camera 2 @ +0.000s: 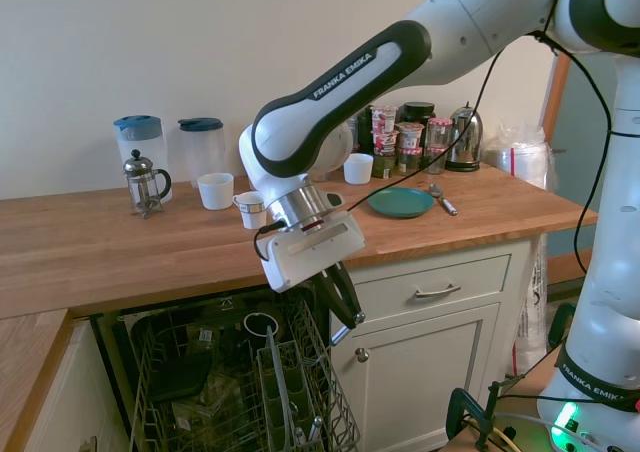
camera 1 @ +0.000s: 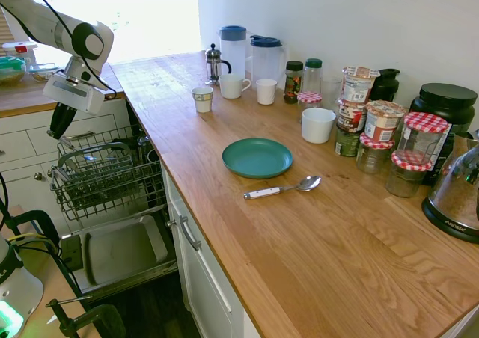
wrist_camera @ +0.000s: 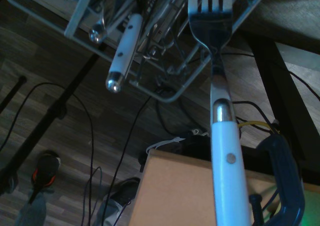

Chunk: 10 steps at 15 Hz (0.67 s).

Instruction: Put the fork in the dishwasher

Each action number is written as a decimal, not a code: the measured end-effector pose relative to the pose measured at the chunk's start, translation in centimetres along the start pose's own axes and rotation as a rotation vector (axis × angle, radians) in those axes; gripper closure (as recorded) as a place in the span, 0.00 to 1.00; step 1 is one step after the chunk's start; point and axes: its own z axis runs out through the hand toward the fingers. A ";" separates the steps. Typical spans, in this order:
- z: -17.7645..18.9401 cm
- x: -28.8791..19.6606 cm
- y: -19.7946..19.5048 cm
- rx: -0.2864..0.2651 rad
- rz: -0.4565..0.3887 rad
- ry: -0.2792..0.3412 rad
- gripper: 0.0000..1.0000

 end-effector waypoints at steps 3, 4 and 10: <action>0.1 1.9 -1.9 -0.015 0.020 -0.010 1.00; 0.4 2.5 -2.5 -0.022 0.027 -0.015 1.00; -0.4 2.2 -4.2 -0.073 0.057 -0.017 1.00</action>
